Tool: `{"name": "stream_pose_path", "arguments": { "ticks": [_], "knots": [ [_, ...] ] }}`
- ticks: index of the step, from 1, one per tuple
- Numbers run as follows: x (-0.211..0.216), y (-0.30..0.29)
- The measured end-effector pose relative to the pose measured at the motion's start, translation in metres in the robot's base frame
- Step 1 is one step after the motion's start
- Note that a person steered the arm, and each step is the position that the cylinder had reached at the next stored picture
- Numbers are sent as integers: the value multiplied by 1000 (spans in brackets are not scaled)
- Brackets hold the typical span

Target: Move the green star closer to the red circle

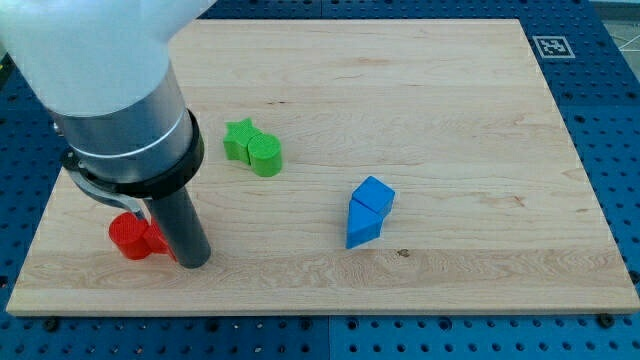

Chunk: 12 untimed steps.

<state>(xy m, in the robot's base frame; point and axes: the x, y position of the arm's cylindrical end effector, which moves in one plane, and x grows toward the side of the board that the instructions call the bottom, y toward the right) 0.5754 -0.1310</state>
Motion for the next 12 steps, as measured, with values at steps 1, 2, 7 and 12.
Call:
{"name": "stream_pose_path", "arguments": {
  "ticks": [1,2,7,12],
  "knots": [
    [0,6],
    [-10,30],
    [-91,112],
    [-197,51]
  ]
}}
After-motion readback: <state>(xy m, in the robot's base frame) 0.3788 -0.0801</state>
